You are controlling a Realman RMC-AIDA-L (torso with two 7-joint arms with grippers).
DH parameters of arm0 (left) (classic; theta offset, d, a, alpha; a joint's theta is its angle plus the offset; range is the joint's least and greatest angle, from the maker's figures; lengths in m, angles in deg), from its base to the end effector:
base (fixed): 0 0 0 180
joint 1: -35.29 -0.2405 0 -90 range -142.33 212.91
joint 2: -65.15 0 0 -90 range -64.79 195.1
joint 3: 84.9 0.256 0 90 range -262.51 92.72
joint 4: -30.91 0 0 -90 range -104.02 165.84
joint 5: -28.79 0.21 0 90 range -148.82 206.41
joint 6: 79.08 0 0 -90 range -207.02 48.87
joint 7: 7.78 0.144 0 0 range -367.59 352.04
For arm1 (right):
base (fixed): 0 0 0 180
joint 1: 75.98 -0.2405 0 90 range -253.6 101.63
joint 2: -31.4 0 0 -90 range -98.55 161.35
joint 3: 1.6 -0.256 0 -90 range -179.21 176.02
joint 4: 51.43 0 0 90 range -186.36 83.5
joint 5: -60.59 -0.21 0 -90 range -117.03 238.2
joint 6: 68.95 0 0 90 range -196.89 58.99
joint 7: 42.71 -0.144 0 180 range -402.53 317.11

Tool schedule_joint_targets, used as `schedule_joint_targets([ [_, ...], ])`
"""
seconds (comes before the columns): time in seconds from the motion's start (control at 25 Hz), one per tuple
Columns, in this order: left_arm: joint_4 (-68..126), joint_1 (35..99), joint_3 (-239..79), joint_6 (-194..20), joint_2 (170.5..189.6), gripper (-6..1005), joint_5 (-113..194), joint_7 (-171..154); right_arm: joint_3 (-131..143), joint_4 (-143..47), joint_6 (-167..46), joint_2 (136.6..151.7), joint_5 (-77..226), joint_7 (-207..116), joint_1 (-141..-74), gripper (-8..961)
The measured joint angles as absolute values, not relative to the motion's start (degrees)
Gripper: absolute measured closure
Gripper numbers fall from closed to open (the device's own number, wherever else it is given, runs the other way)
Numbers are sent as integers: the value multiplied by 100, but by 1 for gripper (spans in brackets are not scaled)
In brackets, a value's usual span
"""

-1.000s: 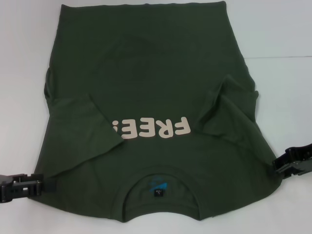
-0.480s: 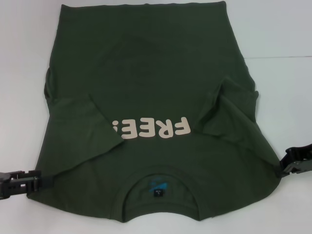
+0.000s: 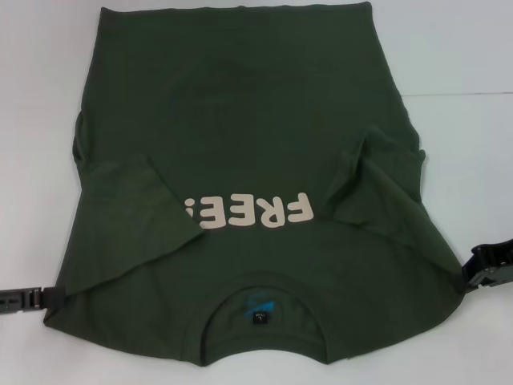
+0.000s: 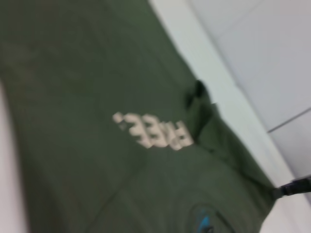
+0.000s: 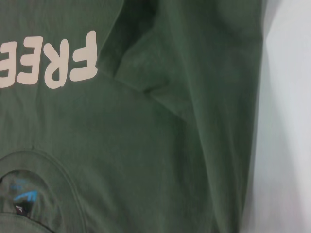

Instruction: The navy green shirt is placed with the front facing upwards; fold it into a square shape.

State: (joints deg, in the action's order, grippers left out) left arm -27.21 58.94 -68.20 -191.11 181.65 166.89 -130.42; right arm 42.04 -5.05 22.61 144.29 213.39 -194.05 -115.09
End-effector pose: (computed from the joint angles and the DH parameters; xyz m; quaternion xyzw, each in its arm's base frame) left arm -0.3239 0.2602 0.0975 -0.7931 -0.5742 -0.1809 0.0920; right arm 0.2939 0.3545 0.0483 -0.7400 0.6559 -0.0755 0.1284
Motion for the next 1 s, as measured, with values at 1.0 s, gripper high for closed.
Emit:
schedule_joint_targets([
  [1.0,-2286,6261,-6076,-17479,18169,220,17729,-14507,4155,-521,2262,14433,21298,-19291,-11465,918],
])
